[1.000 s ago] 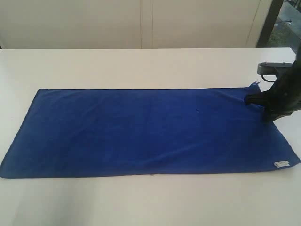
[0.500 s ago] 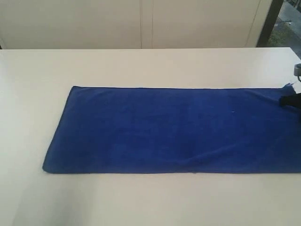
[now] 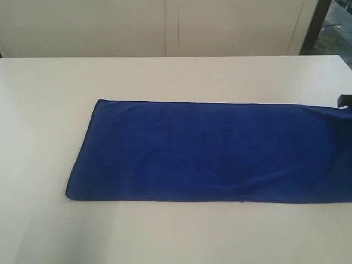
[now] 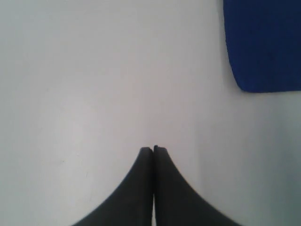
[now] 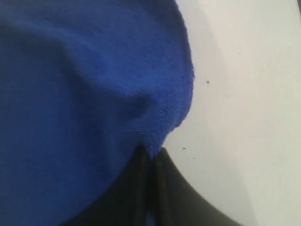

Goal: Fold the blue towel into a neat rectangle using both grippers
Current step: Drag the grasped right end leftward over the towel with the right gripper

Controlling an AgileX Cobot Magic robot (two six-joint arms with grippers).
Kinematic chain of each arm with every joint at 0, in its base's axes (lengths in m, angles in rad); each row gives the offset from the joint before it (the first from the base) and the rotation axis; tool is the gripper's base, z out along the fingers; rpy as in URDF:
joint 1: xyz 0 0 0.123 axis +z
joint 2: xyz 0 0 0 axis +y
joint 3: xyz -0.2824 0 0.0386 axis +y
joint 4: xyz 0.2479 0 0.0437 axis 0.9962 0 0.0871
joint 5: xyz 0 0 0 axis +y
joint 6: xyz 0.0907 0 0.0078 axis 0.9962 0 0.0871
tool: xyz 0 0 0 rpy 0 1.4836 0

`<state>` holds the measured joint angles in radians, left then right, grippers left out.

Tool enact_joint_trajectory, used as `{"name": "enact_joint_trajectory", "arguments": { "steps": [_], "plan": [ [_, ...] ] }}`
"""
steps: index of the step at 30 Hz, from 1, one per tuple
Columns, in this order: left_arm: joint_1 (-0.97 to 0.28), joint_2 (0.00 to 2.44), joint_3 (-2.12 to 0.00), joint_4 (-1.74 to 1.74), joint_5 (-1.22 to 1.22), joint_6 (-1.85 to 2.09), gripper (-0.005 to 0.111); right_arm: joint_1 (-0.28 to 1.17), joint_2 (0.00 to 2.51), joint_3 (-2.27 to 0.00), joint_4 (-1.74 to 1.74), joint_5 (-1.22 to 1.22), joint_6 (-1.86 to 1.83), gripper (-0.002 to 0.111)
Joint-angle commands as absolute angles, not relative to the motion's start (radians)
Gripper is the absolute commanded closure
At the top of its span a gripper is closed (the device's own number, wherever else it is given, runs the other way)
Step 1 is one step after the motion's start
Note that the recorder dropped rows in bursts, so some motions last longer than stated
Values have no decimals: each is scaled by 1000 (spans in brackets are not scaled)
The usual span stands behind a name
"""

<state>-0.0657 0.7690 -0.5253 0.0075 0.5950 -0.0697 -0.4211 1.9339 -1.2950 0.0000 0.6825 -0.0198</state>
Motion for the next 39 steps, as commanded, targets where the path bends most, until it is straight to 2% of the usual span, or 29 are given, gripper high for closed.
{"name": "enact_joint_trajectory", "arguments": {
  "steps": [1, 9, 21, 30, 39],
  "plan": [
    [-61, 762, -519, 6, 600, -72, 107, -327, 1818, -1295, 60, 730, -21, 108],
    [-61, 762, -519, 6, 600, -70, 107, -99, 1677, -1335, 97, 758, 8, 108],
    [-61, 762, -519, 6, 600, -70, 107, 269, 1725, -1625, 149, 792, 34, 108],
    [-61, 762, -519, 6, 600, -70, 107, 510, 2034, -1797, 191, 744, 36, 108],
    [-61, 762, -519, 6, 600, -70, 107, 619, 2402, -2042, 191, 717, 28, 108]
  ]
}}
